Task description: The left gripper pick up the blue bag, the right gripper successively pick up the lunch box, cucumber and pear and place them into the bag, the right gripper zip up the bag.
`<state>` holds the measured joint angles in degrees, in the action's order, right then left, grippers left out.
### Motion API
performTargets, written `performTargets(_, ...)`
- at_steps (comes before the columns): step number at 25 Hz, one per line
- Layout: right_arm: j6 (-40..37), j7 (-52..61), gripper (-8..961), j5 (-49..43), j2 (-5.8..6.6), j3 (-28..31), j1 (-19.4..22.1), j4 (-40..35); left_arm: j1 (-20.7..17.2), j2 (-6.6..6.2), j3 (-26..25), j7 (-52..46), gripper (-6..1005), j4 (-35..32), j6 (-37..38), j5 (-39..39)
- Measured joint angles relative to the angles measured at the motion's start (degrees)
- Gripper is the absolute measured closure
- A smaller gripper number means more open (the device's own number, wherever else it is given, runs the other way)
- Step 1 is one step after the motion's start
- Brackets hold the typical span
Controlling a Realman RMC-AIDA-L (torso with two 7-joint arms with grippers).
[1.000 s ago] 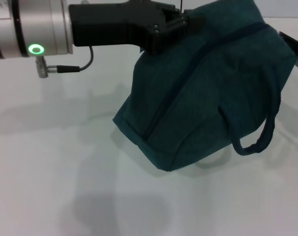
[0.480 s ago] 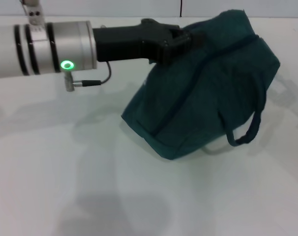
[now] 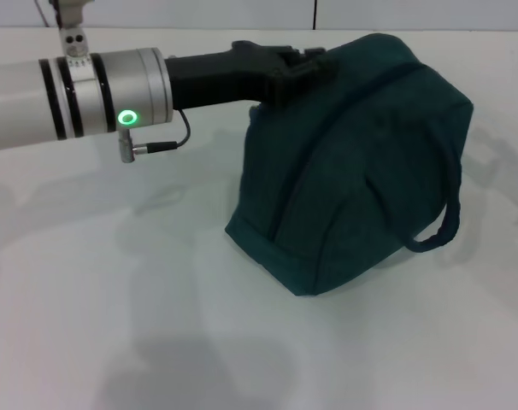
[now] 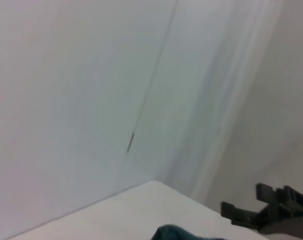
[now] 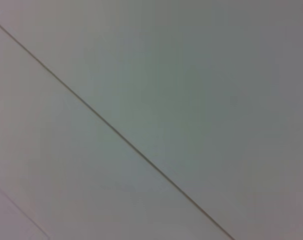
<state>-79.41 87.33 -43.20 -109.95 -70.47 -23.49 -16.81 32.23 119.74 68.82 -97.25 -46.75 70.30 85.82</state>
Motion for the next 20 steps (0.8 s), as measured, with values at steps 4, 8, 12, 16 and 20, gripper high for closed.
performTargets(4,-0.2,-0.02,67,-0.43,0.0,0.06,-0.25,-0.08,-0.18,-0.09,-0.41,0.52,726,0.08,0.21,-0.88)
performTargets(8,-0.87,-0.46,67,-1.06,0.17,0.09,-0.4,-0.18,-0.36,-0.2,-0.45,0.61,634,-0.1,0.8,-1.77)
performTargets(12,-4.27,-3.53,68,-1.14,0.26,0.13,-0.45,-0.24,-0.68,-0.33,-1.59,0.62,541,-0.31,3.52,-4.3)
performTargets(16,-10.5,-8.93,68,-1.1,0.36,0.4,-0.46,-0.71,-0.29,-0.65,-6.9,0.64,404,-0.31,9.95,-5.06)
performTargets(20,-16.8,-13.64,68,-2.09,0.29,0.23,-0.34,-3.76,0.63,-3.05,-10.95,0.32,262,-0.33,18.33,-4.76)
